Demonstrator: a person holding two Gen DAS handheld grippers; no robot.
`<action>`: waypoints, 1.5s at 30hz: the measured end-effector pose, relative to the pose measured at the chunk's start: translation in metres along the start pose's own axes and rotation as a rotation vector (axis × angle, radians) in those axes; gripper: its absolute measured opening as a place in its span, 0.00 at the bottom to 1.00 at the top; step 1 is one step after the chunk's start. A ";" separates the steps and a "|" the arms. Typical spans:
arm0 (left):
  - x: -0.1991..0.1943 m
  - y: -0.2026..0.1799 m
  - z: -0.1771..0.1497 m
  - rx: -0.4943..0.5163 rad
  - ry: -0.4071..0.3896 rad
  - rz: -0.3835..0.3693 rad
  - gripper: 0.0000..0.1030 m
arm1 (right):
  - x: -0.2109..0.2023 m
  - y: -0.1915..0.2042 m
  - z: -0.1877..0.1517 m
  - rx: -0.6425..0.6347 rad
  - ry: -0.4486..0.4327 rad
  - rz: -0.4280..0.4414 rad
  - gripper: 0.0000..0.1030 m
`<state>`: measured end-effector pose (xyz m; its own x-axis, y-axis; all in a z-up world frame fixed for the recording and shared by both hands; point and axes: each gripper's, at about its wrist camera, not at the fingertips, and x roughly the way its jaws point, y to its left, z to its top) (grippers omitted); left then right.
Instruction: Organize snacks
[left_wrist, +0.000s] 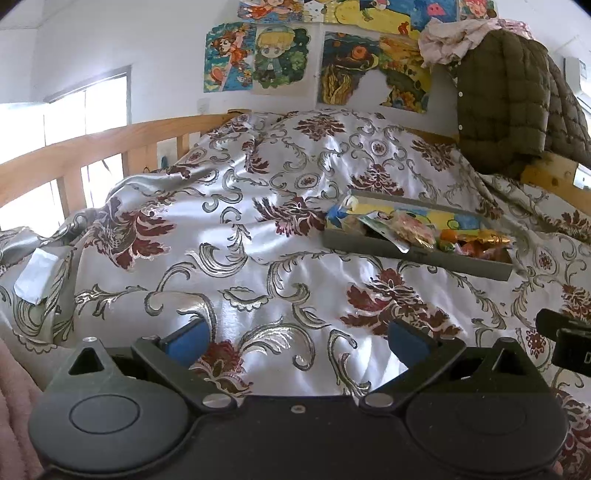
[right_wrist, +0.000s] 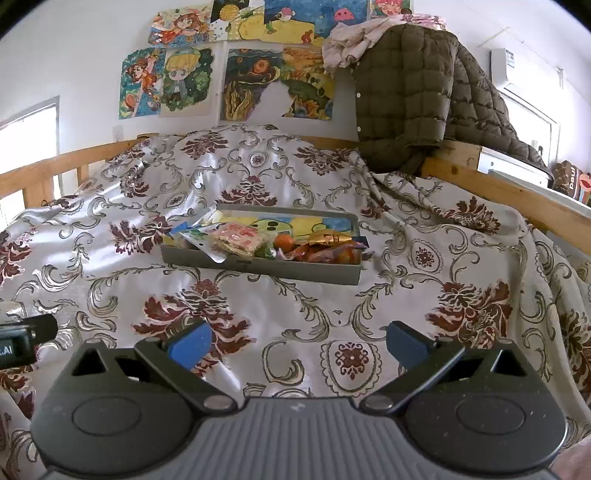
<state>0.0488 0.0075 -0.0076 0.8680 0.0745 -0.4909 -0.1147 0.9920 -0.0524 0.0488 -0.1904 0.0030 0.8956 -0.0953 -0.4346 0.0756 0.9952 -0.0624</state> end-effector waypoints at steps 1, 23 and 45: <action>0.000 0.000 0.000 0.000 0.002 0.000 0.99 | 0.000 0.000 0.000 0.000 0.000 0.000 1.00; 0.001 0.002 0.000 -0.004 0.008 0.004 0.99 | 0.000 0.001 -0.001 -0.002 0.004 0.001 1.00; 0.001 0.002 0.000 -0.004 0.008 0.004 0.99 | 0.000 0.001 -0.001 -0.003 0.005 0.001 1.00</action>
<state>0.0497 0.0095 -0.0080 0.8638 0.0777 -0.4978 -0.1200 0.9913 -0.0535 0.0483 -0.1896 0.0024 0.8934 -0.0949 -0.4392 0.0739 0.9952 -0.0647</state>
